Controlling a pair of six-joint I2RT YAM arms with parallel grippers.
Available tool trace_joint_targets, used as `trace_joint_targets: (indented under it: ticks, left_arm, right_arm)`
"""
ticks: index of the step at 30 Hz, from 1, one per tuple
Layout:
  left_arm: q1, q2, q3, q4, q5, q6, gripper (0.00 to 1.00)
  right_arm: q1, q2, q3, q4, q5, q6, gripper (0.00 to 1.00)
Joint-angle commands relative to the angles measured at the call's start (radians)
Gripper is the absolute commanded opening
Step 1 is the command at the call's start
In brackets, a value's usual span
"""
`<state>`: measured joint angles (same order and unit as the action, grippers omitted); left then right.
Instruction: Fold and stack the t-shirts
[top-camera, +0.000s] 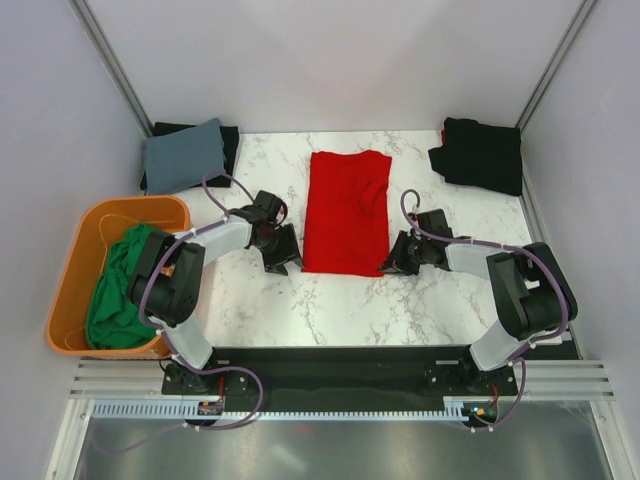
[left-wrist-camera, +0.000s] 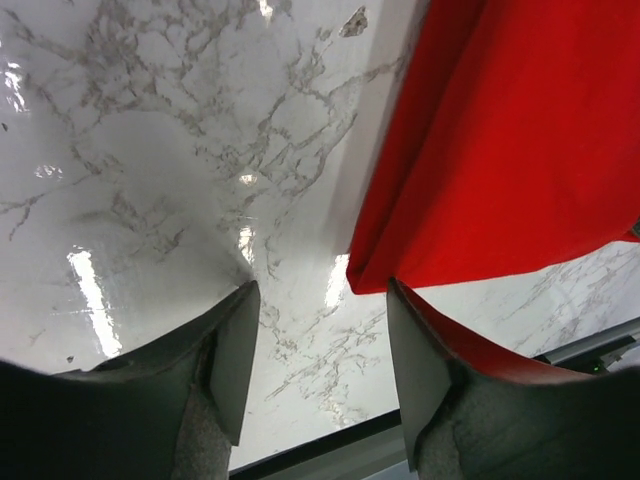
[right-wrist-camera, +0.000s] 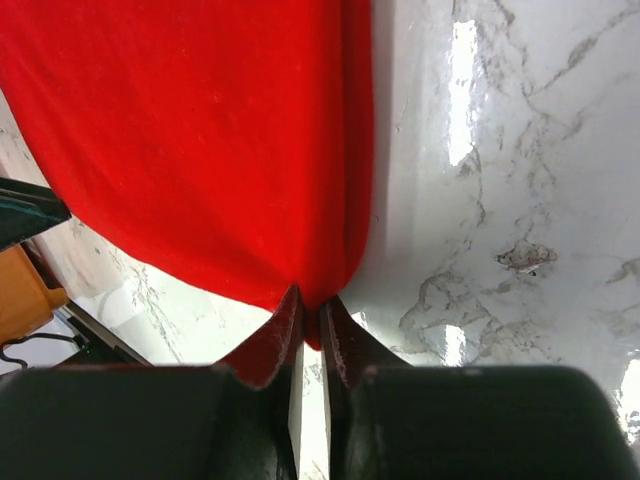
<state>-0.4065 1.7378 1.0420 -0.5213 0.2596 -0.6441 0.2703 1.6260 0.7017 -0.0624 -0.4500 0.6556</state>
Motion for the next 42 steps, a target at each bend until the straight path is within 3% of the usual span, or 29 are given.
trace_joint_targets:
  ticks: [1,5,12,17,21,27,32,42]
  left_arm:
    - [-0.009,-0.015,-0.028,0.079,-0.016,-0.054,0.59]
    - [-0.015,-0.015,-0.051,0.115,-0.013,-0.074,0.56]
    - [-0.032,-0.006,-0.063,0.145,-0.013,-0.086,0.51]
    - [-0.041,-0.011,-0.094,0.173,-0.031,-0.114,0.37]
    - [-0.045,-0.012,-0.123,0.198,-0.039,-0.132,0.33]
    - [-0.054,-0.029,-0.122,0.214,-0.054,-0.144,0.02]
    - [-0.078,-0.119,-0.131,0.185,-0.057,-0.143,0.02]
    - [-0.198,-0.489,-0.229,0.032,-0.025,-0.215,0.02]
  right_arm:
    - [0.003,0.048,-0.031,-0.036,0.048,-0.048,0.13]
    - [0.003,0.054,-0.037,-0.033,0.042,-0.059,0.06]
    - [0.001,0.060,-0.036,-0.033,0.039,-0.068,0.03]
    - [0.001,0.067,-0.030,-0.036,0.034,-0.073,0.00]
    - [0.001,0.072,-0.025,-0.039,0.027,-0.088,0.00]
    - [0.001,0.074,-0.008,-0.071,0.019,-0.096,0.00]
    - [0.003,-0.013,0.001,-0.126,-0.003,-0.088,0.00]
    - [0.001,-0.365,0.056,-0.545,0.025,-0.114,0.00]
